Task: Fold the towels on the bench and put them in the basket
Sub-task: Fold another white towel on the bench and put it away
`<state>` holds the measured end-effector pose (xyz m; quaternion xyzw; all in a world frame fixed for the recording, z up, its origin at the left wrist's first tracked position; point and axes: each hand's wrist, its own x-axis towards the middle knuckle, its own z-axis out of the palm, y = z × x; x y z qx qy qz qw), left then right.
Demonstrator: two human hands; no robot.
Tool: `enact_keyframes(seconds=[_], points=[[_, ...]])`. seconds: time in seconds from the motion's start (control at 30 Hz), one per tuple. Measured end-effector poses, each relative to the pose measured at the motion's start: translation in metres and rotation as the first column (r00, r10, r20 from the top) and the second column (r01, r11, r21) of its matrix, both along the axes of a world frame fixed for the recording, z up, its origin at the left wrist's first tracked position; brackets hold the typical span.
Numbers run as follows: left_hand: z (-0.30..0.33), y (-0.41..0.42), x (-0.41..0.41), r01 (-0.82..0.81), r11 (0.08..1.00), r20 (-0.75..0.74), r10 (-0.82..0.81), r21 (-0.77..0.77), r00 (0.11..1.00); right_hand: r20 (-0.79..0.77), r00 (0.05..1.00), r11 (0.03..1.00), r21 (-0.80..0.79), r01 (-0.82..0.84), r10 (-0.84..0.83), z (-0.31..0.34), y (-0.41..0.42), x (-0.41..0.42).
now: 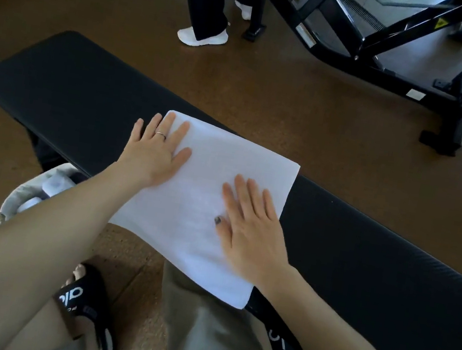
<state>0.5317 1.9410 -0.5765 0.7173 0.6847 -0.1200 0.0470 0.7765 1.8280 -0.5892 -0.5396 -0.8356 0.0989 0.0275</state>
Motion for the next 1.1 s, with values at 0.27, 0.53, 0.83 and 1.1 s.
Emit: enact_keyframes(seconds=[0.27,0.53,0.83,1.1], points=[[0.035,-0.12,0.118,0.254,0.954,0.249,-0.288,0.159,0.925,-0.263,0.851,0.885,-0.025,0.465,-0.455,0.025,0.071,0.057],[0.013,-0.206,0.143,0.577,0.797,0.082,-0.596,0.176,0.799,-0.412,0.696,0.804,-0.39,0.448,-0.588,0.037,0.103,0.095],[0.014,-0.219,0.142,0.638,0.757,0.021,-0.647,0.143,0.762,-0.397,0.658,0.764,-0.42,0.49,-0.64,0.05,0.08,0.132],[0.035,-0.226,0.141,0.475,0.859,0.283,-0.512,0.193,0.811,-0.388,0.577,0.686,-0.535,0.494,-0.718,0.068,0.063,0.166]])
